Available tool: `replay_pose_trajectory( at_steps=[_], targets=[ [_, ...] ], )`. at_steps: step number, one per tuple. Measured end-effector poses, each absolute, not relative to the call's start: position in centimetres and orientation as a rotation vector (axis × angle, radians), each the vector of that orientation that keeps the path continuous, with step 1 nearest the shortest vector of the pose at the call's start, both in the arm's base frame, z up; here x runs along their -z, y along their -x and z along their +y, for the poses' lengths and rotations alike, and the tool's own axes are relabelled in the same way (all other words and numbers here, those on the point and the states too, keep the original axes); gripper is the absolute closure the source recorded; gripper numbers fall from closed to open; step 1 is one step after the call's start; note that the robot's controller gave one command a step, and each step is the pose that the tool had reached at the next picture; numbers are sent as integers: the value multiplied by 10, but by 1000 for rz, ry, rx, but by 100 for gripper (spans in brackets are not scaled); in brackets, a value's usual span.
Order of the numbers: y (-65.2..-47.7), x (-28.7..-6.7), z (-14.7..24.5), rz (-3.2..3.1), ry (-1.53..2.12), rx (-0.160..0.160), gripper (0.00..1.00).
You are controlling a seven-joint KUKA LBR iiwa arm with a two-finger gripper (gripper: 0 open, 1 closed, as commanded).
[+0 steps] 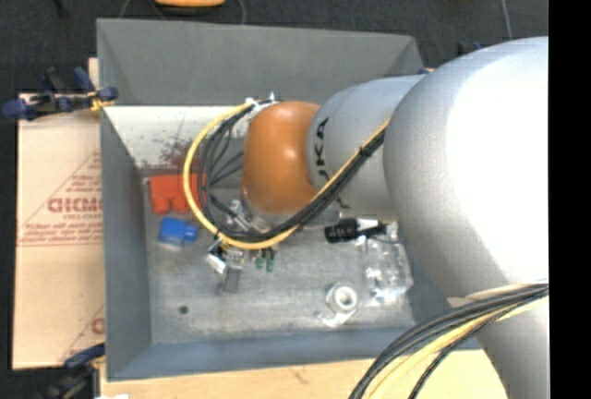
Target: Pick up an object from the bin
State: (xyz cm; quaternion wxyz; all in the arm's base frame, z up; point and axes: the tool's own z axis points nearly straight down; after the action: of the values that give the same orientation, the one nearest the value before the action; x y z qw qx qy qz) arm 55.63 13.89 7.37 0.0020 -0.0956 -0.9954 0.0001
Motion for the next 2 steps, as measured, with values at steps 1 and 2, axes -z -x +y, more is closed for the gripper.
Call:
replay_pose_trajectory(
  at_steps=[1,2],
  targets=[
    [-579,-71,142,-3145,107,0,0],
    [-579,-71,142,-3145,113,2,100]
  ],
)
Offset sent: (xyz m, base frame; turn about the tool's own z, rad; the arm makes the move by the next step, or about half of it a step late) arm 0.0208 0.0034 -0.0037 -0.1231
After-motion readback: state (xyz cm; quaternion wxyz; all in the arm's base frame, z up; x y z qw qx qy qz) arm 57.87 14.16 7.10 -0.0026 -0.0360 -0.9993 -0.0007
